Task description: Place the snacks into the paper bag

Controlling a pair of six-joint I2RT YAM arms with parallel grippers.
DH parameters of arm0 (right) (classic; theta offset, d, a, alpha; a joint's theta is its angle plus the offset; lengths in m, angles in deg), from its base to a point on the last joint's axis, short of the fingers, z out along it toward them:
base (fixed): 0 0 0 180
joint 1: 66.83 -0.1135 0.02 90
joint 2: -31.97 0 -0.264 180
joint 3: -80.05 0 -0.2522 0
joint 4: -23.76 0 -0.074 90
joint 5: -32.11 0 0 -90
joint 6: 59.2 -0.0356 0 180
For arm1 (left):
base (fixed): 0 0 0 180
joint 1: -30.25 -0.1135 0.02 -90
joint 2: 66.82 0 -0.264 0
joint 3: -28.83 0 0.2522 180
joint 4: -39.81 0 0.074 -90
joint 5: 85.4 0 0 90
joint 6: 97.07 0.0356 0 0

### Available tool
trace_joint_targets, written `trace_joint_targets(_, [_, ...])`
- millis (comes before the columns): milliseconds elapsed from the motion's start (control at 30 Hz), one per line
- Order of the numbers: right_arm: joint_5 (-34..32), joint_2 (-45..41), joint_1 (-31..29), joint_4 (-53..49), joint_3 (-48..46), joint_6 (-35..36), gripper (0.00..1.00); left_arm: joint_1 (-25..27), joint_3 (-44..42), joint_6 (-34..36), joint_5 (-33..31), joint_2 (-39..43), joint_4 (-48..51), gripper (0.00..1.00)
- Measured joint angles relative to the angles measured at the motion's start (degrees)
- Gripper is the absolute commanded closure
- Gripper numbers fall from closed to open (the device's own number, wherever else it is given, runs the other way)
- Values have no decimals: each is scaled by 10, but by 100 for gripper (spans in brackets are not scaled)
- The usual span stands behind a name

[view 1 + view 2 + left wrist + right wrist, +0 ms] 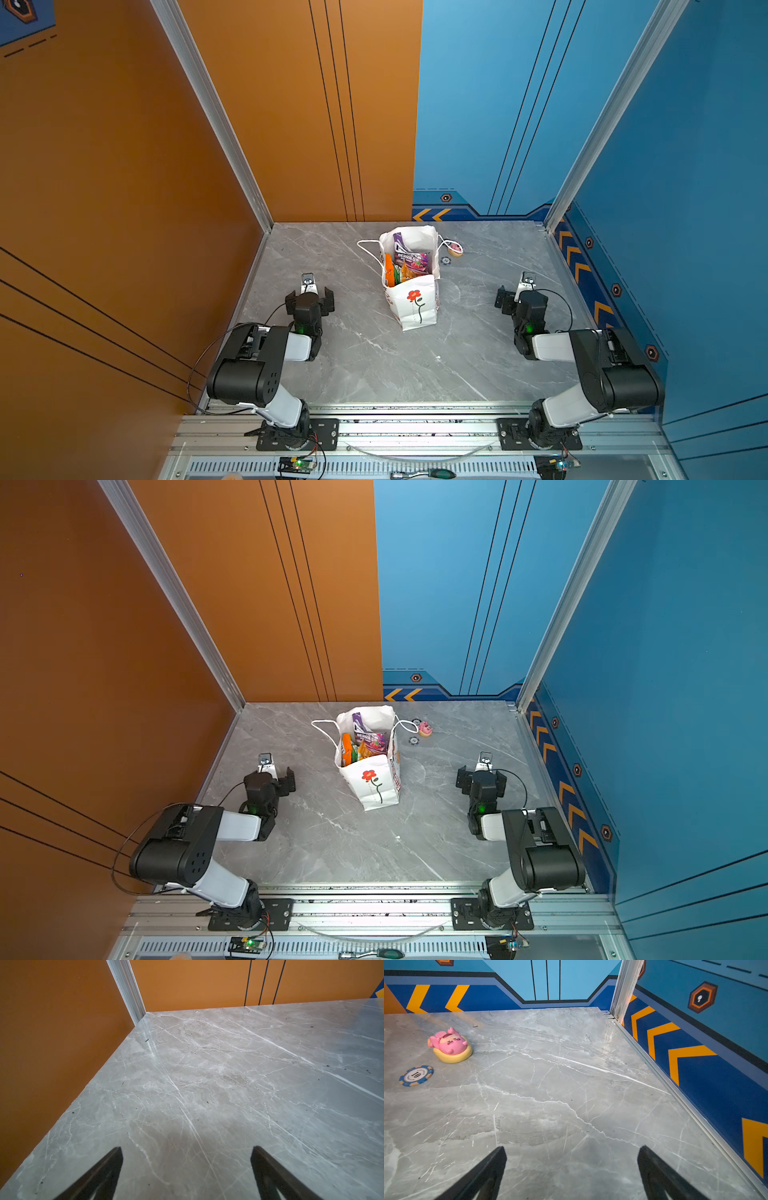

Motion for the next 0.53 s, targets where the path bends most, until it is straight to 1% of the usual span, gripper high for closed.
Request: trace_joint_targets(533, [9,0,1,0,0,0,0,0,0,0,0,0,0,2])
